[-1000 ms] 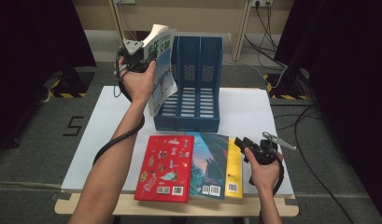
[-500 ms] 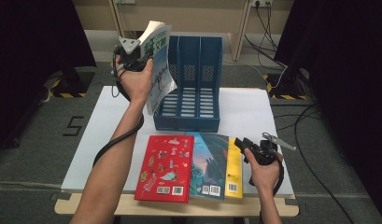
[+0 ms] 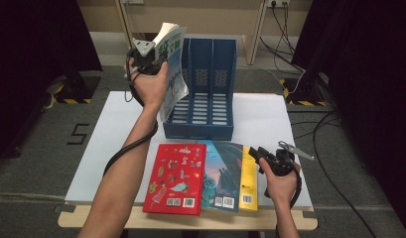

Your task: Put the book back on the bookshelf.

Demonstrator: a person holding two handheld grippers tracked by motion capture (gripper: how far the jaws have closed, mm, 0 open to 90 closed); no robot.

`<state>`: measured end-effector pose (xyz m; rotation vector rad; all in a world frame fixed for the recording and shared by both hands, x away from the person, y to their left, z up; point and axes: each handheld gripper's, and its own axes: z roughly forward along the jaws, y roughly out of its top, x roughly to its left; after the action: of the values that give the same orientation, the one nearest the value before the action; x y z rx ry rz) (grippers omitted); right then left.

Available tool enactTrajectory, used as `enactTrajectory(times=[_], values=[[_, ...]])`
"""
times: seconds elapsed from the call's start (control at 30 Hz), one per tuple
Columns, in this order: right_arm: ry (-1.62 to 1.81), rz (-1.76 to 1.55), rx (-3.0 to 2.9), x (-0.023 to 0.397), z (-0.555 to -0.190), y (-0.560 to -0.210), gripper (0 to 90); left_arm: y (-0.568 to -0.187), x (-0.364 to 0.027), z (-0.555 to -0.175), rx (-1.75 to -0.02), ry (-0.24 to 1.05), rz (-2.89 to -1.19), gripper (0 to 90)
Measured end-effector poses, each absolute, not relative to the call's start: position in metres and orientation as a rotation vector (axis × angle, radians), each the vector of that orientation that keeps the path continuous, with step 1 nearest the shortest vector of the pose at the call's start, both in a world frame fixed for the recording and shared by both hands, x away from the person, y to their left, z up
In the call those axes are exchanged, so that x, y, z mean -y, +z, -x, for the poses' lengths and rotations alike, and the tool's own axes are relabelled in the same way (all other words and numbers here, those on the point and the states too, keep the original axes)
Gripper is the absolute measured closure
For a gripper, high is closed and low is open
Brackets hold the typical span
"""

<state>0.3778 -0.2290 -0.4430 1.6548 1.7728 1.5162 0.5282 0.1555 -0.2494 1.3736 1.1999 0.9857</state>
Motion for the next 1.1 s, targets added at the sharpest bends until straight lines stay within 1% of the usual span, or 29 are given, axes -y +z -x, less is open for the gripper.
enactTrajectory(times=[0.2, 0.63, 0.87, 1.1], values=[[1.518, -1.658, -1.769, 0.229, -0.377, -0.442, 55.0, -0.253, -0.151, -0.534, -1.2, 1.0, -1.383, 73.8], [1.517, -1.657, -1.769, 0.23, -0.377, -0.443, 55.0, -0.262, -0.14, -0.541, -1.18, 0.954, -1.39, 73.8], [1.513, -1.658, -1.774, 0.229, -0.378, -0.444, 54.9, -0.266, -0.135, -0.545, -1.156, 0.879, -1.378, 73.8], [1.517, -1.667, -1.776, 0.229, -0.378, -0.445, 55.0, -0.269, -0.131, -0.549, -1.14, 0.899, -1.384, 73.7]])
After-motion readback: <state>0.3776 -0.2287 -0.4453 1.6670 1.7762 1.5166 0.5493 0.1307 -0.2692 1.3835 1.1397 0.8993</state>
